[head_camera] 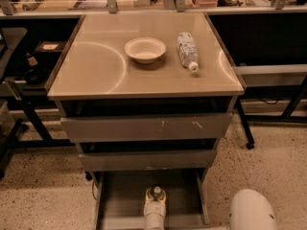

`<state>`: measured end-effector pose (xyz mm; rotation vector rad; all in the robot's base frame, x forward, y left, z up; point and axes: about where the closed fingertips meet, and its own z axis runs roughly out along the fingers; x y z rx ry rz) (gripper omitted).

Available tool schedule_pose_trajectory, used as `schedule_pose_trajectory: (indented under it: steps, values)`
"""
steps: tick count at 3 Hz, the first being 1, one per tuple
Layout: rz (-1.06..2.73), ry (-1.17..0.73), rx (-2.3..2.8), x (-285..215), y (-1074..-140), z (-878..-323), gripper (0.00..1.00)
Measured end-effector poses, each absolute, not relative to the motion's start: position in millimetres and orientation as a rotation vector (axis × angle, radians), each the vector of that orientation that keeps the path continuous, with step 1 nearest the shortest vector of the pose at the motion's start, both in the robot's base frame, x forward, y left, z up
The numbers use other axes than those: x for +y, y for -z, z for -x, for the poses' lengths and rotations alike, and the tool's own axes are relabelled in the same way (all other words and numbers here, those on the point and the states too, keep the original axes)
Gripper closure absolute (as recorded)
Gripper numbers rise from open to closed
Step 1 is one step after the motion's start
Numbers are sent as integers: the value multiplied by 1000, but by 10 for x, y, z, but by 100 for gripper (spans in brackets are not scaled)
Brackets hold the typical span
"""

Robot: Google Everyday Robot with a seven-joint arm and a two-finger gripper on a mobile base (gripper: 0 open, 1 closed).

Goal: Place water bottle into bottom drawer

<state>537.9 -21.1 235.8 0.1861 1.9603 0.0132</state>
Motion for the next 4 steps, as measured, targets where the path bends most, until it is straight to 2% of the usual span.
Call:
schedule_pose_trajectory:
  steps: [3,4]
  values:
    - [-196,53,1949,-248,-2068,-5334,100]
    - [-196,53,1949,-248,-2068,-5334,81]
